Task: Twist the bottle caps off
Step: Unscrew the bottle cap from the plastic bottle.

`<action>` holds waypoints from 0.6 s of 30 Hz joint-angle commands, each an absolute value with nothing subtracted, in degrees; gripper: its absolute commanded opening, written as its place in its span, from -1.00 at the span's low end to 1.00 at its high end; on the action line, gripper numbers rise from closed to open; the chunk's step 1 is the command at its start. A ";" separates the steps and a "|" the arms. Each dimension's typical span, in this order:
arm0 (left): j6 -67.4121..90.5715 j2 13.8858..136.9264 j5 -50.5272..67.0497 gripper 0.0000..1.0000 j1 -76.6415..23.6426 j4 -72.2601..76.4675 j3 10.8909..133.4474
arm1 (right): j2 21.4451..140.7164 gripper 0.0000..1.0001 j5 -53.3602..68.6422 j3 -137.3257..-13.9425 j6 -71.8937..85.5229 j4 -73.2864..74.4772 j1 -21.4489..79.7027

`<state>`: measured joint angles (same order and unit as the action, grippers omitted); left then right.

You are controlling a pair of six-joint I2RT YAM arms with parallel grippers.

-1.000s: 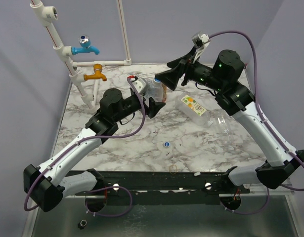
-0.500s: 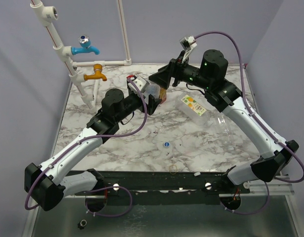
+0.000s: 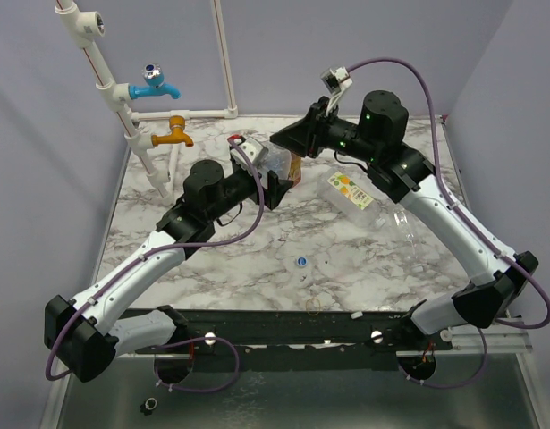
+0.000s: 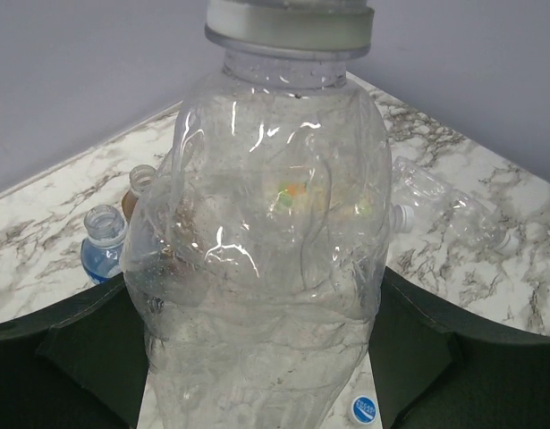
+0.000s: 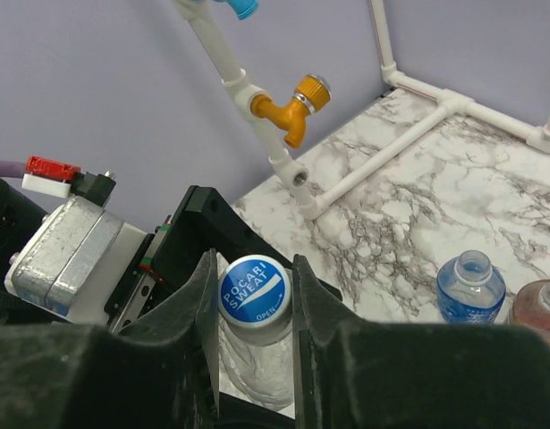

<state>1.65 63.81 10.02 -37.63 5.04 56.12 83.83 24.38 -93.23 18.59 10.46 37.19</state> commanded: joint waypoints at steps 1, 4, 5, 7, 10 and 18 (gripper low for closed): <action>3.49 62.32 19.76 -1.00 -37.84 6.86 55.81 | 82.89 -0.99 19.95 -93.38 17.18 10.35 37.35; 5.42 61.89 25.00 -1.00 -37.83 7.68 56.15 | 81.53 -0.99 19.19 -92.85 15.48 10.37 37.38; 6.44 61.72 26.33 -1.00 -37.87 8.02 56.16 | 81.15 -0.99 19.12 -92.78 14.73 10.44 37.35; 8.04 61.61 28.64 -1.00 -37.77 8.58 56.32 | 80.31 -0.99 19.80 -92.45 13.72 10.68 37.35; 10.67 61.52 32.60 -1.00 -37.74 9.59 56.60 | 78.15 -0.99 23.75 -90.67 12.30 9.33 37.24; 18.36 61.35 47.25 -1.00 -37.20 11.07 58.03 | 73.28 -0.99 53.28 -86.41 10.97 3.21 36.49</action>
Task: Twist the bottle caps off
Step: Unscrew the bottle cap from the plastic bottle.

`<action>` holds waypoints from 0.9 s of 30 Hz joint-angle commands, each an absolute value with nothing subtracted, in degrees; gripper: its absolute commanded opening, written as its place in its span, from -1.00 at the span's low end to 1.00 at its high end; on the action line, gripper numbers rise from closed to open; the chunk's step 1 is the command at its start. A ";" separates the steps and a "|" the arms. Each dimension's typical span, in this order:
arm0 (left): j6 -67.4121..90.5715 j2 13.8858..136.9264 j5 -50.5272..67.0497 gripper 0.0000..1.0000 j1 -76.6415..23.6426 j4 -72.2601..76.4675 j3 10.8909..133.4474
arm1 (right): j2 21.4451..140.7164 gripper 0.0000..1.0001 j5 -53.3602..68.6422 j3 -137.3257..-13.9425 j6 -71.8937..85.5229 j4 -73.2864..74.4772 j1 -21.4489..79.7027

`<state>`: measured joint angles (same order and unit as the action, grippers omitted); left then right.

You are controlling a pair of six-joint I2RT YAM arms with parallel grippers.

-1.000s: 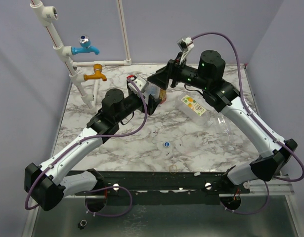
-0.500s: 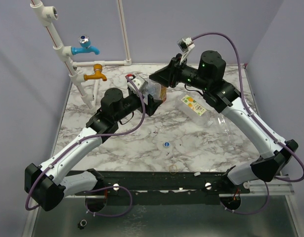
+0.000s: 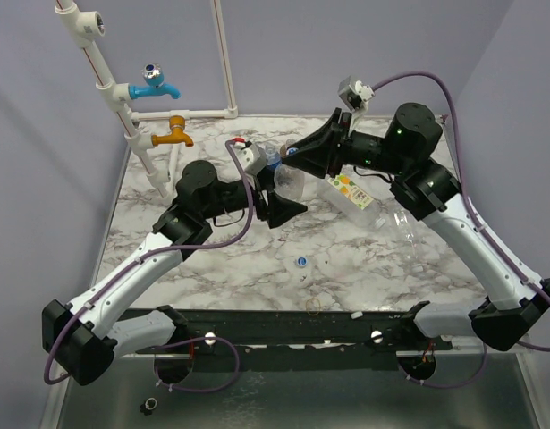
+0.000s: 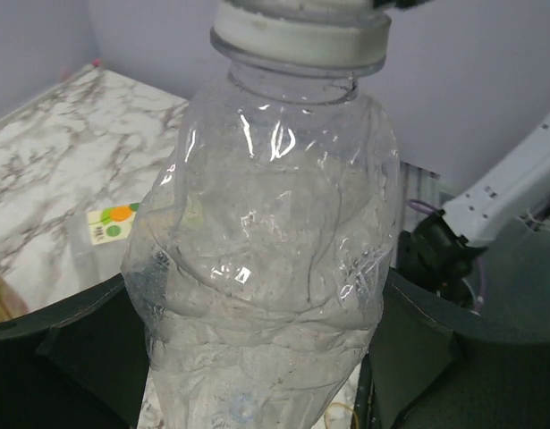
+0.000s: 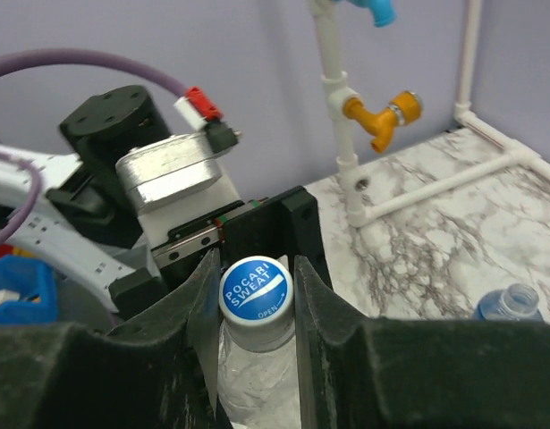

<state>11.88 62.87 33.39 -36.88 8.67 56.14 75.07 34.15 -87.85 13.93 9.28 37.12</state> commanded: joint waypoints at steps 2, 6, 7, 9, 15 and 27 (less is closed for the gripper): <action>19.35 61.35 51.56 -1.00 -37.09 11.19 58.51 | 73.53 -0.99 62.06 -86.63 11.44 2.66 36.13; 20.01 61.11 54.33 -1.00 -37.03 10.87 58.61 | 73.42 -0.99 70.74 -85.61 14.09 -1.12 35.51; 19.81 60.96 54.08 -1.00 -37.00 10.61 58.49 | 73.24 -0.99 71.01 -85.30 14.39 -1.72 35.38; 19.21 60.86 53.78 -1.00 -36.77 10.31 58.29 | 73.06 -0.99 70.51 -85.40 14.21 -1.16 35.16; 15.84 60.30 49.29 -1.00 -36.57 8.93 57.49 | 72.48 -0.33 57.34 -87.39 10.13 6.87 35.06; 2.31 61.89 14.48 -1.00 -36.56 5.06 55.43 | 76.88 0.99 20.70 -91.78 16.56 11.54 35.06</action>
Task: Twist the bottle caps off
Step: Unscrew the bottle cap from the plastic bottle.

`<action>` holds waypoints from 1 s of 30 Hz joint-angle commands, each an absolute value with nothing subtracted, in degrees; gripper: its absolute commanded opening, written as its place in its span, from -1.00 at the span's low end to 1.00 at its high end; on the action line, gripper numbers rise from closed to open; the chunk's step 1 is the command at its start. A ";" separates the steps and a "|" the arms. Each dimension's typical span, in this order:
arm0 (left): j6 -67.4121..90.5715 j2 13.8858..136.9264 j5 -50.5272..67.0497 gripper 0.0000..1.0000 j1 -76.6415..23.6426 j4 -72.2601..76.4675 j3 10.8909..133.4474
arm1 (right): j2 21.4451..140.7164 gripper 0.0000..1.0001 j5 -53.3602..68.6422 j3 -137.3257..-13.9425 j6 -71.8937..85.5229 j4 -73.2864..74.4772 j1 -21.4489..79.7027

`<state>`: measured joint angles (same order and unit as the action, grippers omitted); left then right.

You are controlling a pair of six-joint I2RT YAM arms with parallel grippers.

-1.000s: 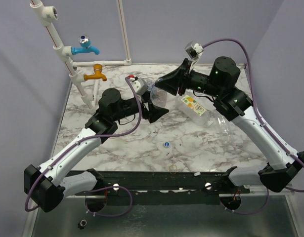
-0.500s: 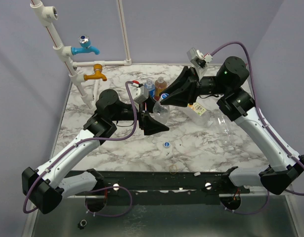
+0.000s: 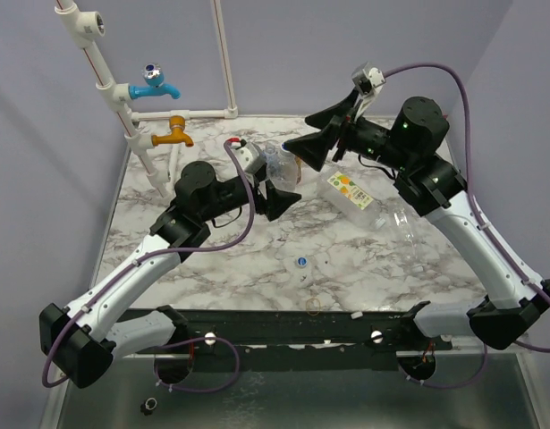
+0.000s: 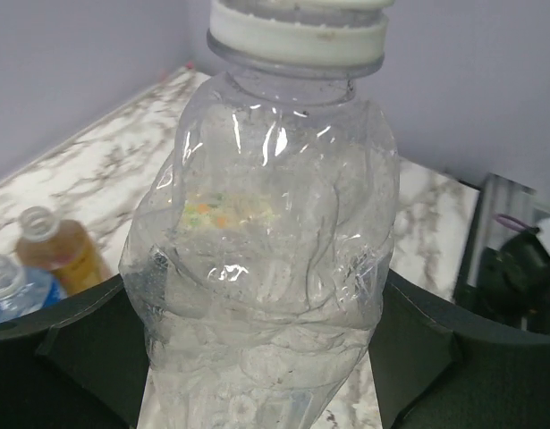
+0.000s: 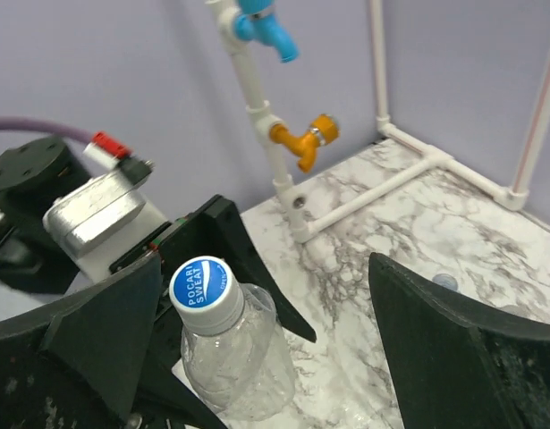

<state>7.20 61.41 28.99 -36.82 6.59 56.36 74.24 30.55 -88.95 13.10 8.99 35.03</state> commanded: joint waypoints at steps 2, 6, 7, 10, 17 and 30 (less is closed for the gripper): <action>1.98 61.96 13.27 -1.00 -36.56 5.17 55.21 | 78.22 0.92 21.20 -91.94 18.29 10.97 35.05; 1.69 62.55 11.25 -1.00 -36.65 4.88 55.11 | 80.12 0.83 23.79 -91.39 20.33 8.80 35.13; 1.59 62.70 10.92 -1.00 -36.65 4.80 55.02 | 80.30 0.81 24.74 -91.21 20.91 8.01 35.11; 1.56 62.99 10.97 -1.00 -36.66 4.56 55.02 | 80.88 0.75 26.94 -91.05 22.24 5.84 35.16; 1.97 63.71 11.09 -1.00 -36.65 4.14 55.46 | 82.17 0.56 29.90 -91.46 23.63 4.63 35.49; 2.73 64.66 10.22 -1.00 -36.65 4.07 56.80 | 83.96 0.14 30.56 -90.09 24.92 4.94 36.04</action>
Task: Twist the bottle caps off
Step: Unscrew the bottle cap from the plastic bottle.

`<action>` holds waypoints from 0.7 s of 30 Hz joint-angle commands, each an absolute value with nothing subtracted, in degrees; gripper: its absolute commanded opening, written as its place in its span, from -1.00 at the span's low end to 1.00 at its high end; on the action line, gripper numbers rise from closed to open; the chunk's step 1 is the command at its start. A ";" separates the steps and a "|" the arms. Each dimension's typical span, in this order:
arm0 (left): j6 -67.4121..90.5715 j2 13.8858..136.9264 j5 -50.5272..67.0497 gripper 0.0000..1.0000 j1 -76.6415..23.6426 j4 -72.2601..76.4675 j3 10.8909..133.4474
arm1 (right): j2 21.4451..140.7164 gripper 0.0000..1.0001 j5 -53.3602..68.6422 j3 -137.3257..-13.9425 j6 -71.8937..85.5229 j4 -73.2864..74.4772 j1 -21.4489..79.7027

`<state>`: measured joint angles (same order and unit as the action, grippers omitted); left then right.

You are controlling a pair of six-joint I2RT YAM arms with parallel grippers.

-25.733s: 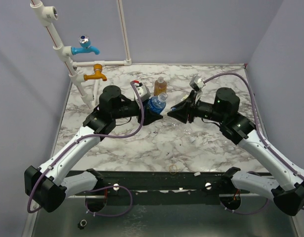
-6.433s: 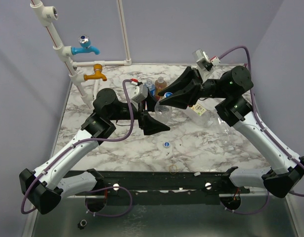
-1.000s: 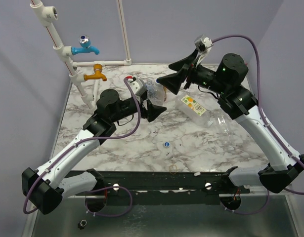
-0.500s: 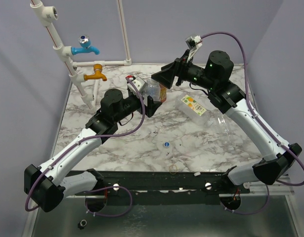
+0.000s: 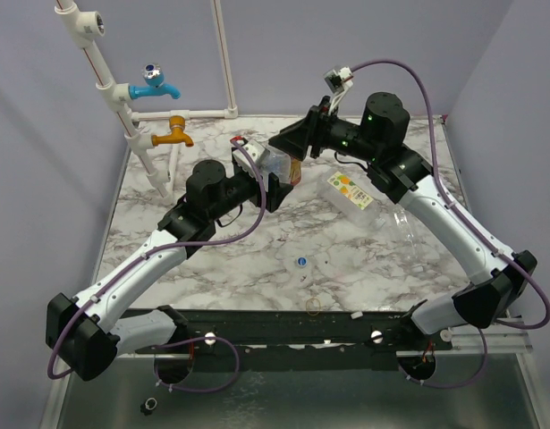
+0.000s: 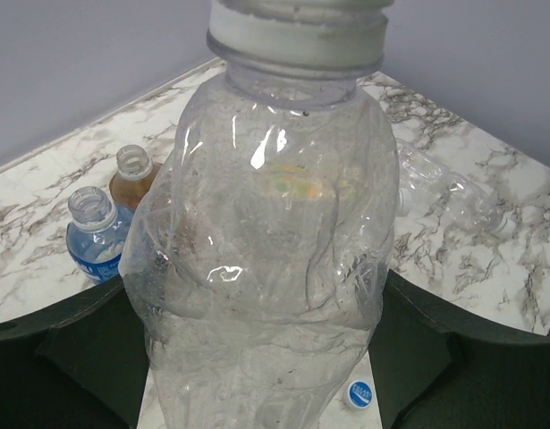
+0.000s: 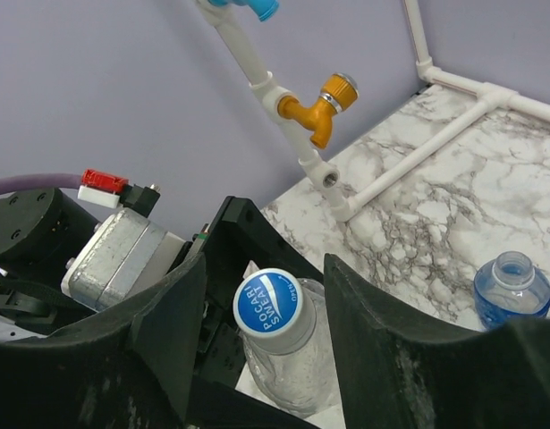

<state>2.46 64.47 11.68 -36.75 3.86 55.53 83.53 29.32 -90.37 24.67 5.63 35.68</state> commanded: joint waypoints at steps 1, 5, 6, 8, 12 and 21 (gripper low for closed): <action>2.77 64.71 10.15 -1.00 -36.65 4.13 56.77 | 84.11 0.09 30.53 -89.95 24.82 5.19 36.04; 3.06 64.74 10.15 -1.00 -36.65 4.10 56.78 | 84.41 -0.06 30.81 -89.44 24.59 5.32 35.99; 3.08 64.77 10.19 -1.00 -36.64 4.13 56.87 | 84.55 -0.06 30.64 -89.38 24.36 5.45 36.01; 3.34 64.78 10.35 -1.00 -36.65 4.05 57.02 | 84.68 -0.06 30.13 -89.38 23.90 5.96 36.03; 3.71 64.78 10.55 -1.00 -36.65 4.07 57.30 | 84.92 0.02 29.42 -90.19 22.73 7.68 36.04; 4.73 63.64 17.76 -1.00 -36.64 4.24 57.59 | 82.87 -0.90 27.75 -90.34 19.86 7.43 36.04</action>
<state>3.84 64.64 11.64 -36.75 3.62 55.68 84.31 28.51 -89.82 22.04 6.57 35.68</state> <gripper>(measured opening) 0.813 0.349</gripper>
